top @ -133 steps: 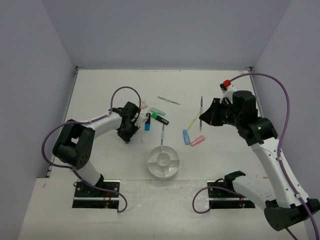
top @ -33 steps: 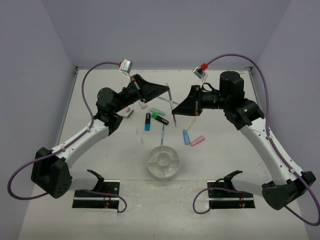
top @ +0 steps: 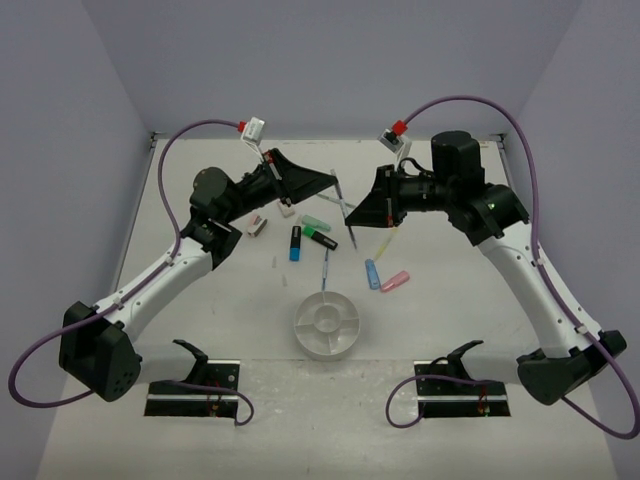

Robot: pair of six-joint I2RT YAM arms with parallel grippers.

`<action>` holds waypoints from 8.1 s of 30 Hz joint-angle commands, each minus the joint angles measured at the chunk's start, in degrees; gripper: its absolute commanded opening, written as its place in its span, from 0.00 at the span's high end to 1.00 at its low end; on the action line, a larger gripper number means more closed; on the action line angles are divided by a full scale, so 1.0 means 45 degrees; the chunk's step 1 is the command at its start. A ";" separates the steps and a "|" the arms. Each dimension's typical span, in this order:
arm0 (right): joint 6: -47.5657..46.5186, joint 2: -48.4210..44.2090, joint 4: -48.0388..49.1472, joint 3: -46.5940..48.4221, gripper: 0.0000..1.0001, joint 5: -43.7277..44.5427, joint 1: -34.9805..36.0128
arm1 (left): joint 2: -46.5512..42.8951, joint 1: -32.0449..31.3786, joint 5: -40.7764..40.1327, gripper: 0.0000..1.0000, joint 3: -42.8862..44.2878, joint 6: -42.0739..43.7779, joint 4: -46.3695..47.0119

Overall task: Sort the stationery into containers
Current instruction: Close the pen cap on the pen, then place the pen in the storage box, then pick up the pen from the center of the board.

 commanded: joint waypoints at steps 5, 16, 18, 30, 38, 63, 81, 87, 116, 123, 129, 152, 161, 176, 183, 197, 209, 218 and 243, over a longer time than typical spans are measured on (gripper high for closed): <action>0.0230 -0.0327 0.2947 0.0004 1.00 0.1432 -0.0162 | -0.0360 -0.0333 0.1314 0.96 0.0051 -0.0804 -0.1104; 0.0267 -0.0288 0.3141 -0.0168 1.00 -0.0002 -0.0142 | -0.0518 -0.0313 0.0682 0.67 0.0201 -0.0013 -0.0571; 0.0257 -0.0321 0.3116 -0.0237 1.00 -0.0135 -0.0142 | -0.0438 -0.0327 0.0625 0.65 0.0265 -0.0109 0.0009; 0.0033 -0.0338 0.2853 -0.0464 1.00 -0.1063 -0.0142 | 0.0302 -0.0333 0.0343 0.72 0.1064 0.0446 0.0976; 0.0110 -0.0269 0.2976 -0.0448 1.00 -0.1358 -0.0123 | 0.0757 -0.0352 0.1006 1.00 0.1145 0.0127 0.2134; 0.0811 0.0088 0.4320 -0.0449 1.00 -0.2098 0.0014 | 0.0144 -0.0345 0.1100 0.12 0.2103 0.2803 -0.0485; -0.0048 -0.0288 0.3659 -0.0731 1.00 -0.3614 0.0014 | -0.0209 -0.0001 0.0992 0.29 0.2729 0.3699 -0.0517; -0.0252 -0.0342 0.3373 -0.0838 1.00 -0.3519 0.0033 | -0.0020 -0.0016 0.1244 0.49 0.2535 0.3059 0.0414; 0.0516 0.2429 0.3800 0.4547 1.00 -0.1005 0.0033 | -0.0050 -0.0788 0.1610 1.00 0.0327 0.1425 0.1603; 0.0894 0.3750 0.3659 0.7140 1.00 -0.0620 -0.0002 | -0.0654 -0.1657 0.1037 1.00 -0.0409 0.2217 0.0538; 0.1136 0.4162 0.4052 0.6732 1.00 -0.1927 0.0204 | -0.1021 -0.1729 0.0775 1.00 0.0218 0.3469 -0.1245; -0.0659 -0.0404 0.4950 -0.2407 1.00 0.2496 0.1635 | -0.1156 -0.1700 -0.4586 0.00 0.5617 0.8054 -0.7891; -0.1621 -0.2592 0.4385 -0.5566 1.00 0.3161 0.2139 | -0.2427 -0.1657 -1.0982 0.00 0.5686 0.8516 -1.1890; -0.2173 -0.2502 0.3893 -0.7154 1.00 0.6221 0.4355 | -0.1665 -0.0416 -1.0041 0.00 0.3662 0.7879 -1.4308; -0.2500 -0.1809 0.3677 -0.7319 1.00 0.6490 0.5110 | -0.1700 -0.0097 -0.9864 0.00 0.3381 0.8121 -1.4440; -0.3051 -0.1211 0.3606 -0.7651 0.74 0.6621 0.5502 | -0.1656 0.0561 -0.8980 0.00 0.2562 0.8373 -1.4304; -0.2432 -0.1929 0.3174 -0.6283 0.53 0.8041 0.4934 | -0.1528 0.1034 -0.8910 0.00 0.2294 0.8550 -1.4400; 0.4123 -0.0039 -0.0541 -0.4099 0.51 1.2721 0.0445 | -0.1266 0.1090 -1.0502 0.00 0.2523 0.7157 -1.5832; 0.5929 0.8096 -0.1244 -0.1159 0.63 1.3705 -0.0955 | -0.1825 0.1093 -0.8157 0.00 0.1750 0.8588 -1.6944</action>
